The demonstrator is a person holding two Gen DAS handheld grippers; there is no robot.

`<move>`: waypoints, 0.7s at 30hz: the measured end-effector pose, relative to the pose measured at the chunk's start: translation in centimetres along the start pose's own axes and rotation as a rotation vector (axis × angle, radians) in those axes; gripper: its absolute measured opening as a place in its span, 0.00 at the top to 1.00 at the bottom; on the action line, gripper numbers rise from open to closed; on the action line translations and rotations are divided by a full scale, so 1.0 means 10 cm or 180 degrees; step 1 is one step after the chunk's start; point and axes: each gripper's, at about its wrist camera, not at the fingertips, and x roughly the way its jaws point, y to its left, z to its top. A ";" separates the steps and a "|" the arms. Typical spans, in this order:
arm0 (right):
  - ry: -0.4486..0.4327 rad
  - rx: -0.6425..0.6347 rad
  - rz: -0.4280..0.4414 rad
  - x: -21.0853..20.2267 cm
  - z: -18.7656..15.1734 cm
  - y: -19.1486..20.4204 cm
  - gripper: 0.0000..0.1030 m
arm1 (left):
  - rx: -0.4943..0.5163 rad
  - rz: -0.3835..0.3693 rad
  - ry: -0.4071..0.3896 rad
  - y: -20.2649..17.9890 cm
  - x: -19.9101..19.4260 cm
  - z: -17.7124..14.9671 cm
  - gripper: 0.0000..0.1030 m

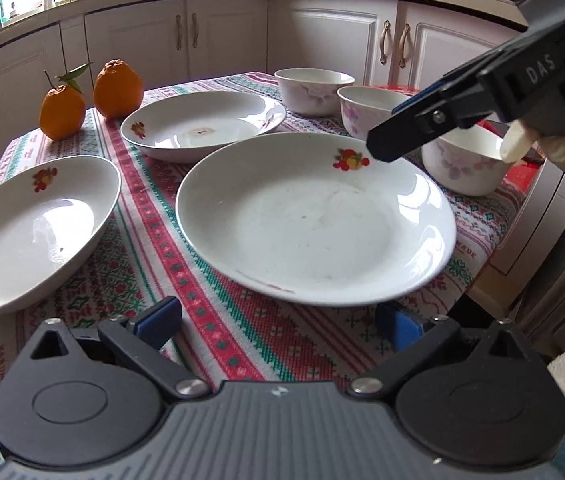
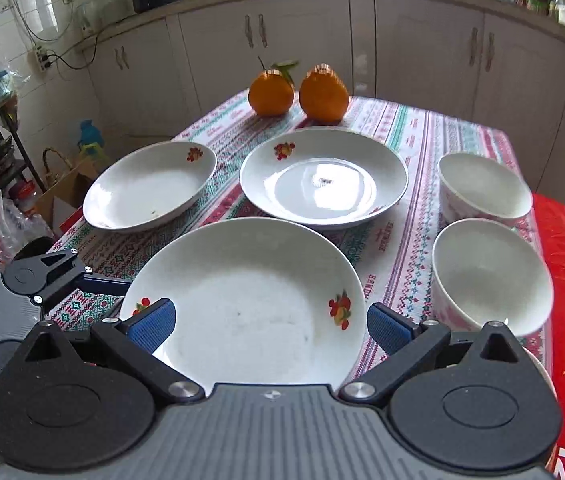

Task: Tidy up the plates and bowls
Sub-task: 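Bring the held plate over the large white plate with the right gripper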

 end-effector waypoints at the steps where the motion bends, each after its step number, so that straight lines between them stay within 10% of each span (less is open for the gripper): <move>1: 0.0061 0.0016 0.0030 0.04 0.02 -0.02 0.00 | 0.0030 -0.0019 -0.0012 -0.01 0.01 0.00 0.00; 21: 0.0744 -0.0078 0.0113 0.63 0.40 -0.27 0.05 | 0.0168 -0.0240 -0.0098 0.00 -0.02 0.04 0.01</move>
